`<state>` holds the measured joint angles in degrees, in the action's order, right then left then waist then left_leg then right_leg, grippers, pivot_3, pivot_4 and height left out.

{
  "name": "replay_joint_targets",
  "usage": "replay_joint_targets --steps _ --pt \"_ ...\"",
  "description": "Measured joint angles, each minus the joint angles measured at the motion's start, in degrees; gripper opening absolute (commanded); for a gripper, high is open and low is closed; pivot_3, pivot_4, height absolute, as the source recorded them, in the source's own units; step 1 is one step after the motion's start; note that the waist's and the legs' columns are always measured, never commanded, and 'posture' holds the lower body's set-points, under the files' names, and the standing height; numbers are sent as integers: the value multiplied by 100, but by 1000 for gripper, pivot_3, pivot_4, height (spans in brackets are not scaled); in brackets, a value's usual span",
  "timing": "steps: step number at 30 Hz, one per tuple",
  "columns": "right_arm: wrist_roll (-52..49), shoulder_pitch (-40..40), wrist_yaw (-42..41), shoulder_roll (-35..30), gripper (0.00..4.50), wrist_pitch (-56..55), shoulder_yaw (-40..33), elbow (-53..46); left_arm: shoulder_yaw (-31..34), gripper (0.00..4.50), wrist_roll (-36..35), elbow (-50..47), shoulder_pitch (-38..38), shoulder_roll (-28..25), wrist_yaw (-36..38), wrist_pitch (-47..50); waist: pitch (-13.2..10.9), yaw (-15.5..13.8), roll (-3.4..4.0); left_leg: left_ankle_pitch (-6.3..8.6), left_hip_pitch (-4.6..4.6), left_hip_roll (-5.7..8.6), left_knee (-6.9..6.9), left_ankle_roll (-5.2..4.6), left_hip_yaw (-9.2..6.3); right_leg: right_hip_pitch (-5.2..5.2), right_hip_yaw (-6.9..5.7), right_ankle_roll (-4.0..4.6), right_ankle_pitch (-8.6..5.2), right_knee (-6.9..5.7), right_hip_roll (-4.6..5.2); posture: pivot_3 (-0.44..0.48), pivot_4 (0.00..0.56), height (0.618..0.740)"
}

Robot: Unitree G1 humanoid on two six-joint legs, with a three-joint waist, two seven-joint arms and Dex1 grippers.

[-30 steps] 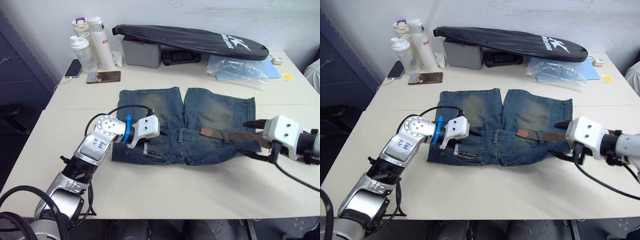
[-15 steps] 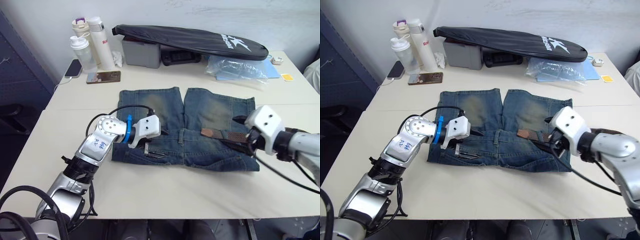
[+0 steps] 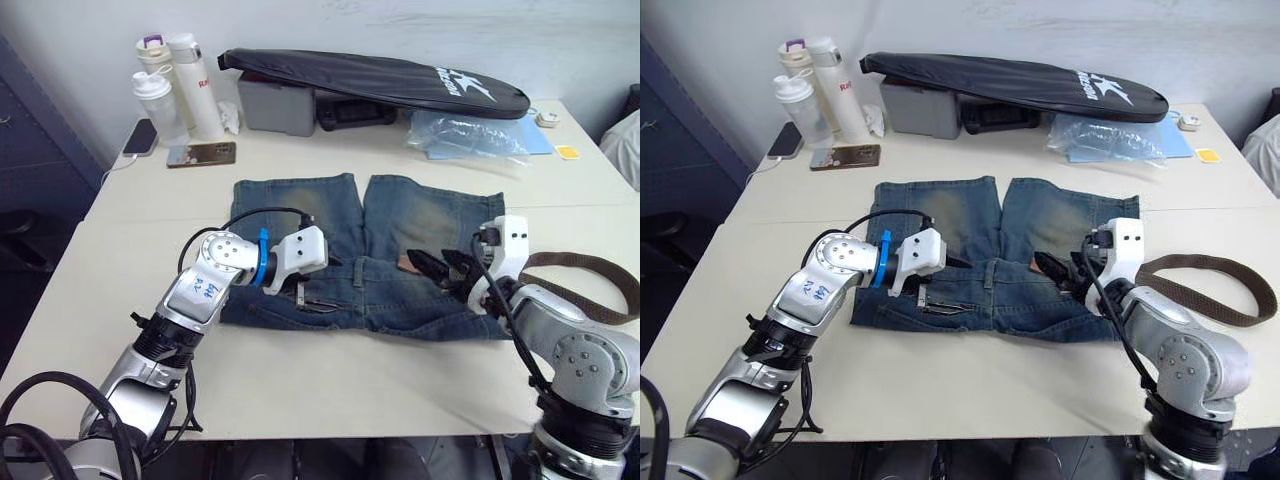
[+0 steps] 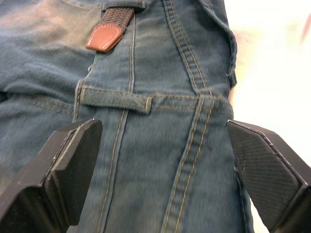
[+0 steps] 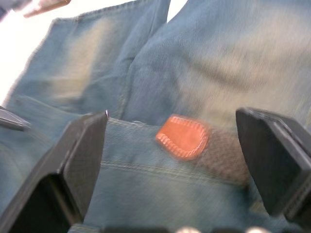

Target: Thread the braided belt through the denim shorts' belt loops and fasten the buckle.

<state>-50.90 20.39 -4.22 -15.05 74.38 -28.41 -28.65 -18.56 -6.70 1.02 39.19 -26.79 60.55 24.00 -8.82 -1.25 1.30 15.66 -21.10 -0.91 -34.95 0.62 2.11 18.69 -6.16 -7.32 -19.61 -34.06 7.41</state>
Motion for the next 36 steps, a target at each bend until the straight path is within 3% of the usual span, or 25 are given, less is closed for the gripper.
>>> replay_joint_targets --steps 3,6,10,13,18,21,28,29,36 --pt "-1276 -20 323 0 4452 470 -562 -49 8 4500 -32 94 141 205 -91 176 0 -18 1 0 -4 1 6 0 2 2 -4 0 0 2 0 0 150 740" --pt "-2511 -547 748 -529 4452 629 -780 -101 171 4500 -116 436 472 534 -308 401 -2 -36 -2 0 -13 6 2 -24 7 -1 10 -1 0 10 14 0 150 740" --pt "-3990 -1609 1070 -1996 4452 317 -881 -160 301 4500 -213 1201 1249 1221 -574 632 -20 -68 -31 19 -17 19 -10 -71 14 -13 19 -19 10 29 20 0 150 740" --pt "-3660 -1898 676 -2825 4452 10 -896 -690 241 4500 -188 1962 1805 1608 -503 427 -24 -32 -31 19 -15 28 -6 -69 26 -7 25 -21 9 33 16 0 150 740" --pt "-1531 -2482 -272 -4092 4452 -926 -409 -1612 -163 4500 319 4235 2972 2378 -436 -601 -34 -40 -52 11 -14 13 6 -48 32 3 20 -25 6 56 -8 0 150 740" --pt "-1030 -2697 -334 -3947 3593 -1169 -99 -1697 -161 4500 541 5536 3497 2694 -487 -1102 -39 -20 -61 8 -16 13 13 -43 39 8 22 -25 6 50 -1 0 150 740" --pt "-797 -2709 128 -3303 283 -1315 137 -1877 -177 4500 1201 6966 4001 2950 -677 -2157 -39 -36 -61 8 -19 15 10 -44 32 9 18 -24 6 51 4 0 150 740" --pt "-762 -2693 213 -3224 129 -1314 194 -1877 -178 4500 1265 6993 4004 2953 -676 -2262 -39 -36 -60 8 -19 16 10 -44 32 10 19 -24 6 51 5 0 150 740" --pt "-406 -2354 678 -2828 129 -1272 882 -1804 -102 4500 1538 7198 4111 3113 -776 -2647 -38 -37 -59 11 -24 19 6 -49 30 13 20 -24 6 44 7 0 150 740"
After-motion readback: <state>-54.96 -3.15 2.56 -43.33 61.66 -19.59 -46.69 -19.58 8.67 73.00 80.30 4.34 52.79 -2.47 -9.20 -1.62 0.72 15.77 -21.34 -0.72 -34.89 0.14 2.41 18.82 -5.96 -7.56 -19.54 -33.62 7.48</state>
